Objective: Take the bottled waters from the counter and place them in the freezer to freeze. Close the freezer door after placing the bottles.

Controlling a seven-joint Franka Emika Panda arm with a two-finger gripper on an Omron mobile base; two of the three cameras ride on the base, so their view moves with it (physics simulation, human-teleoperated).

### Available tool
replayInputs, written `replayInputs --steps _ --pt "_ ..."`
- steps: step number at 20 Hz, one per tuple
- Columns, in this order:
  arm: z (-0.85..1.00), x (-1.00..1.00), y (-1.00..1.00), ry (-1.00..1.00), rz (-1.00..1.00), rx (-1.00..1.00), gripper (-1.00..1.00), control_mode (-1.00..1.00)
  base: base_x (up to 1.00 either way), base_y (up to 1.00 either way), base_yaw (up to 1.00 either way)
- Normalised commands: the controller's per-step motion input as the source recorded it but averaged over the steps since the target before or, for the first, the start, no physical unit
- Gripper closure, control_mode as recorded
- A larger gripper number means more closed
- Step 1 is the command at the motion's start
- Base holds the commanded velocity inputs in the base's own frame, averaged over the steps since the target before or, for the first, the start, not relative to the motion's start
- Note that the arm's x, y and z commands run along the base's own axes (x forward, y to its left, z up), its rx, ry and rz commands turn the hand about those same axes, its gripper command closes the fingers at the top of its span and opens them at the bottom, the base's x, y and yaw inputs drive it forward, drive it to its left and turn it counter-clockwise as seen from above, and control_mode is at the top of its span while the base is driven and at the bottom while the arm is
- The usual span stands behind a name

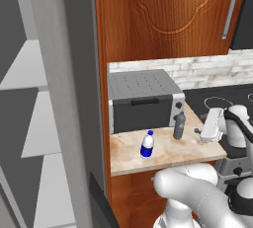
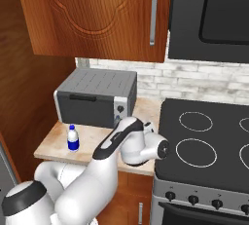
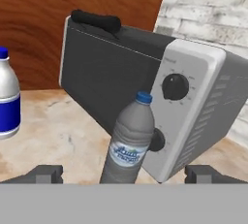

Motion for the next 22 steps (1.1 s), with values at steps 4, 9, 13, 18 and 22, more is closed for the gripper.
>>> replayInputs --steps 4,9,13,18,22 --pt "-0.29 0.12 0.0 0.0 0.0 0.0 -1.0 -1.0 0.0 0.0 0.0" --pt "-0.07 0.09 0.1 0.0 0.0 0.0 -1.0 -1.0 0.0 0.0 0.0" --pt "0.0 0.15 0.14 0.0 0.0 0.0 -1.0 -1.0 0.0 0.0 0.0" --pt "-0.04 0.19 0.01 0.0 0.0 0.0 -1.0 -1.0 0.0 0.0 0.0" --pt "-0.02 0.13 0.16 0.0 0.0 0.0 -1.0 -1.0 0.0 0.0 0.0"
